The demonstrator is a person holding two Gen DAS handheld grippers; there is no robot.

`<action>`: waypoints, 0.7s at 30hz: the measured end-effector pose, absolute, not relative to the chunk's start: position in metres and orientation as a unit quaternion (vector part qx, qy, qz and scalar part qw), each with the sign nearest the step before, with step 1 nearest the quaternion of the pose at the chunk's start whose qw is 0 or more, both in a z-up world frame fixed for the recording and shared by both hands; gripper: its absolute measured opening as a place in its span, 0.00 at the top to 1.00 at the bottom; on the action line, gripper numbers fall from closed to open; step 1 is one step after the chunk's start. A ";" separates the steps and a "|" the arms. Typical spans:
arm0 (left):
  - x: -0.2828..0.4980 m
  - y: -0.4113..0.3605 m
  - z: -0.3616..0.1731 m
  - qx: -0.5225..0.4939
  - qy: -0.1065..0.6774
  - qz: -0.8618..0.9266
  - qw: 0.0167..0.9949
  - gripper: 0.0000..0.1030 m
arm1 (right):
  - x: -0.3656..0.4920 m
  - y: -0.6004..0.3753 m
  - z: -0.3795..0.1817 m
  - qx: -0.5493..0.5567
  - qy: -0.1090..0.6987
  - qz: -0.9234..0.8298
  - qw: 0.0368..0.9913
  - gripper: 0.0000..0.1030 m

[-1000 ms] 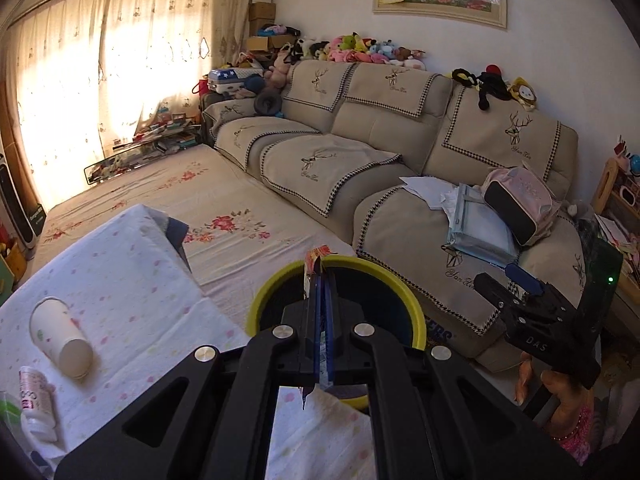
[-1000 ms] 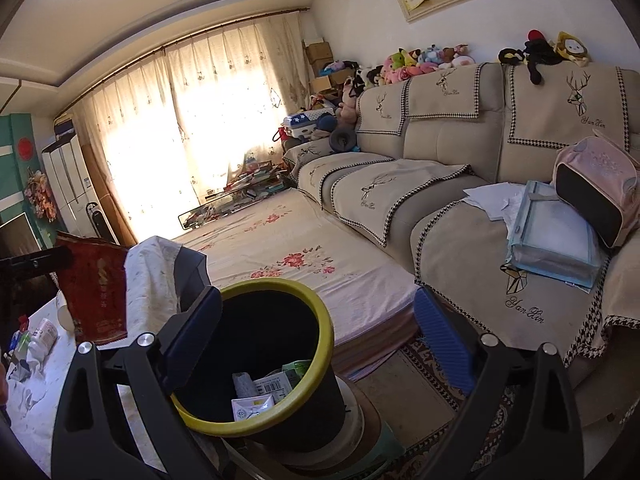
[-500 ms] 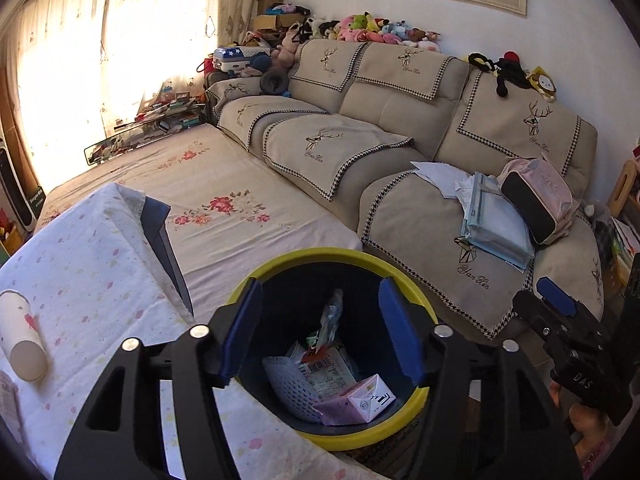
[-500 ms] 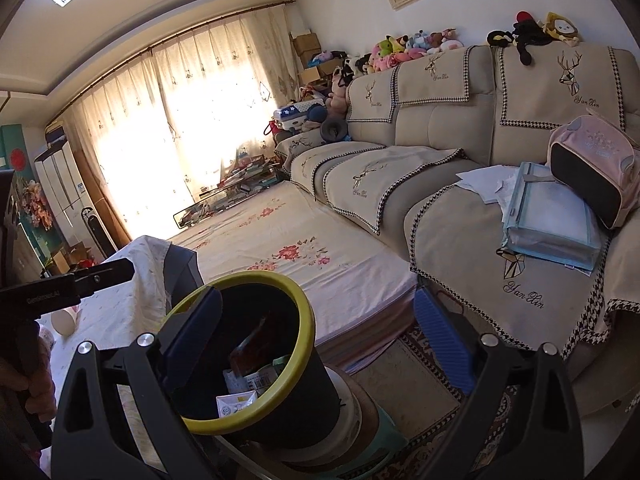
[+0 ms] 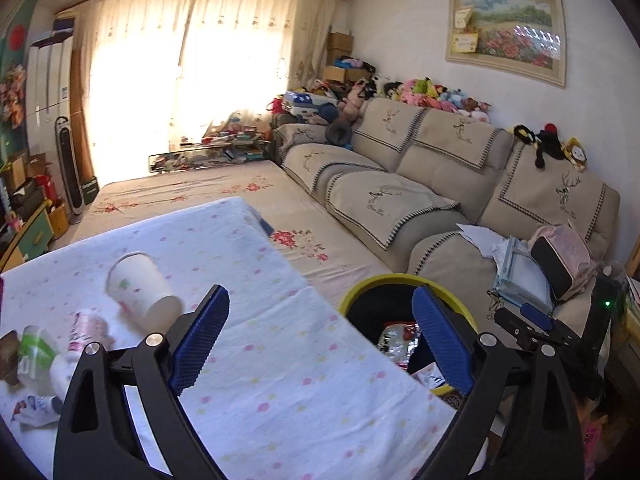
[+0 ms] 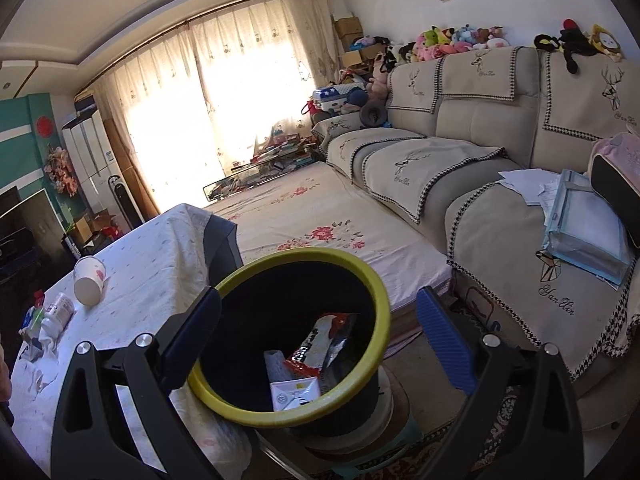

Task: Collect trash
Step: 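Move both grippers back over the table toward the white paper cup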

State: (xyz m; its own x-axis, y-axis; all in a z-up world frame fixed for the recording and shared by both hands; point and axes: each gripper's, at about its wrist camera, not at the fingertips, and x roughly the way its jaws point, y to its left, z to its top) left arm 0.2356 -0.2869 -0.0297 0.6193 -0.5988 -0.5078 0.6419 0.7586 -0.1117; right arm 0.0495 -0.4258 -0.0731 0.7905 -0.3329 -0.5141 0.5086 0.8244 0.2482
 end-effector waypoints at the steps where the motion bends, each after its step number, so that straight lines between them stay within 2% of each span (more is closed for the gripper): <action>1: 0.237 -0.267 -0.029 0.030 0.266 -0.332 0.905 0.11 | 0.056 -0.418 -0.071 0.185 0.234 -0.218 0.929 0.10; 6: 0.249 -0.166 -0.026 -0.012 0.248 -0.252 0.935 0.10 | 0.093 -0.370 -0.054 0.150 0.246 -0.163 0.944 0.10; 11: 0.261 -0.082 -0.028 -0.012 0.209 -0.174 0.962 0.10 | 0.144 -0.312 -0.034 0.108 0.261 -0.078 0.956 0.10; 16: 0.266 -0.029 -0.042 0.012 0.160 -0.107 0.981 0.06 | 0.205 -0.253 -0.022 0.075 0.289 0.011 0.954 0.10; 21: 0.276 -0.002 -0.056 -0.023 0.171 -0.101 0.980 0.06 | 0.269 -0.203 -0.031 0.027 0.336 0.067 0.939 0.10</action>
